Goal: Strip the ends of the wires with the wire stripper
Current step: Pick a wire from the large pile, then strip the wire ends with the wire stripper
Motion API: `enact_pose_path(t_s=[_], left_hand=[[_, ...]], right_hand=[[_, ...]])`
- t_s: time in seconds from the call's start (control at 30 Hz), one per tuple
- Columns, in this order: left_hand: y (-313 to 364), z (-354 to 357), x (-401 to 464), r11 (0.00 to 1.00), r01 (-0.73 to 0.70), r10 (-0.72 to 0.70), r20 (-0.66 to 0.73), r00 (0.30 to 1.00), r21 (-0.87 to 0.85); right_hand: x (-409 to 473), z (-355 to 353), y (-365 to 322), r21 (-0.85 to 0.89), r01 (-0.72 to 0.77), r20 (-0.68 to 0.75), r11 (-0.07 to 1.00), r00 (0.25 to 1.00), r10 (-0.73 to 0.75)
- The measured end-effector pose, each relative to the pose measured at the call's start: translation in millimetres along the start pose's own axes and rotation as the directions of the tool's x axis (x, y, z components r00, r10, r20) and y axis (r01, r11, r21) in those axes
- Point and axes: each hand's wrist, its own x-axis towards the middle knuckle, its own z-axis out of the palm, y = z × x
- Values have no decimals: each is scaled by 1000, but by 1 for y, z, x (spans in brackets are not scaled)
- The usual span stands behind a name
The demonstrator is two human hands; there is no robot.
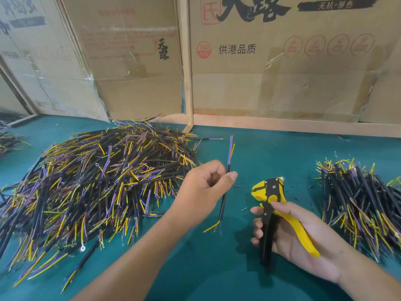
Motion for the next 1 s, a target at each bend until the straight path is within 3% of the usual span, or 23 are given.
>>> enact_pose_path(t_s=[0.1, 0.2, 0.27, 0.37, 0.5, 0.6, 0.67, 0.77, 0.87, 1.0], left_hand=[[0, 0, 2, 995, 59, -61, -22, 998, -85], [-3, 2, 6, 924, 271, -299, -69, 952, -271], [-12, -1, 8, 906, 406, -421, -156, 893, -120], [-23, -9, 7, 815, 497, -470, -161, 868, 299], [-24, -10, 6, 713, 354, -391, -77, 917, 605], [-16, -24, 7, 776, 70, -190, 126, 974, 626], [-14, -37, 6, 741, -175, -99, 363, 927, 649], [-17, -41, 4, 702, -324, -114, 548, 829, 635], [-17, -28, 2, 659, -386, -117, 595, 795, 646], [-16, -20, 2, 596, -425, -38, 553, 832, 682]], right_hand=[[0, 1, 0, 5, 3, 1, 1000, 1000, -3], [0, 2, 0, 1, 7, -8, 1000, 1000, -7], [1, 2, 0, -3, 7, -23, 1000, 1000, -8], [1, 1, 0, -6, 4, -1, 1000, 1000, -4], [1, 2, -1, -16, 3, 11, 1000, 1000, -2], [1, 1, 0, -10, 6, 13, 1000, 1000, -6], [1, 0, 0, -2, 1, 18, 1000, 1000, -1], [2, 0, 0, 7, -7, 35, 1000, 999, 6], [2, -1, -1, 16, -12, 36, 1000, 999, 12], [-2, 5, -6, 78, -29, 17, 997, 999, 28]])
